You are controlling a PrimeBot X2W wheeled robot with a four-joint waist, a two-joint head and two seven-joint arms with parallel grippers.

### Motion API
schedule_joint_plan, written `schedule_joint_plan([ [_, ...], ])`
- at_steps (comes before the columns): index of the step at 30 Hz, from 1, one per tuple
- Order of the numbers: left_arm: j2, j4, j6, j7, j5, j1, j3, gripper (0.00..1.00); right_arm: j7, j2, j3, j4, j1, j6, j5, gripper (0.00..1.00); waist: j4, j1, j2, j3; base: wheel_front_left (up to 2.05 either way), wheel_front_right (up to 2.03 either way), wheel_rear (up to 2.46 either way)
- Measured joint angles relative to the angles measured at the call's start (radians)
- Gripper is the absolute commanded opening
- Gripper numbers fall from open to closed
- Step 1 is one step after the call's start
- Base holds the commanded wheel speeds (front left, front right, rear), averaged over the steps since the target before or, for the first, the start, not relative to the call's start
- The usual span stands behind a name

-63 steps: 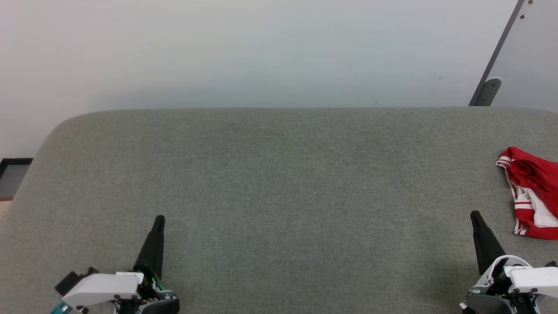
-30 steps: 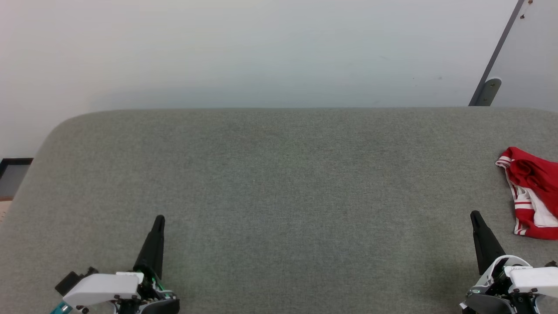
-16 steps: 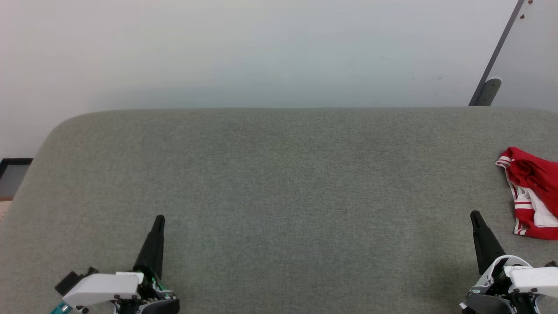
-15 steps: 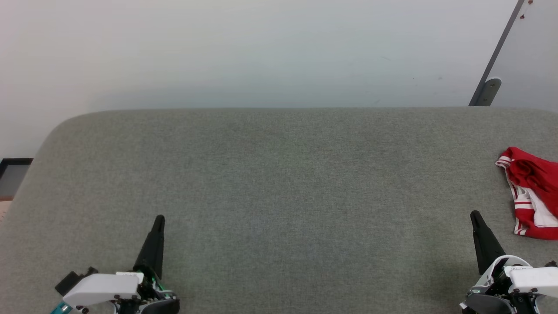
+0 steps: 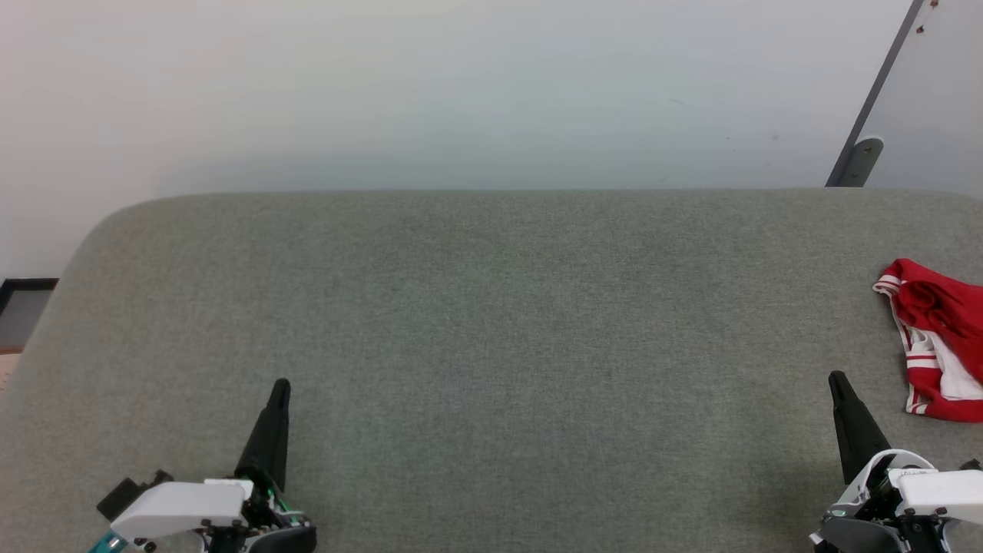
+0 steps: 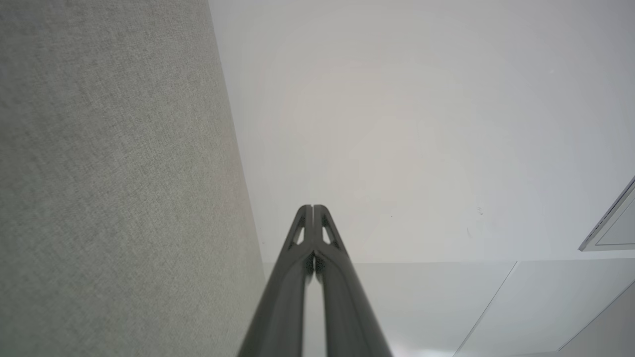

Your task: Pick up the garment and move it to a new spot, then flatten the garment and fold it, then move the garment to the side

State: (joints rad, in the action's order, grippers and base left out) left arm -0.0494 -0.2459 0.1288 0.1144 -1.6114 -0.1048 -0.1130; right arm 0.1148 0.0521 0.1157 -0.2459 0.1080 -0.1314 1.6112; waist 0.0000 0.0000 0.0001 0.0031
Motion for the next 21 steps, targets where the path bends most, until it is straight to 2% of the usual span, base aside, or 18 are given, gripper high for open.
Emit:
schedule_joint_plan([
  [21,0.0,0.0,0.0,0.0,0.0,0.0,0.0,0.0,0.0,0.0,0.0,0.0,0.0,0.0,0.0,0.0,0.0,0.0,0.0,0.0,0.0,0.0,0.0],
])
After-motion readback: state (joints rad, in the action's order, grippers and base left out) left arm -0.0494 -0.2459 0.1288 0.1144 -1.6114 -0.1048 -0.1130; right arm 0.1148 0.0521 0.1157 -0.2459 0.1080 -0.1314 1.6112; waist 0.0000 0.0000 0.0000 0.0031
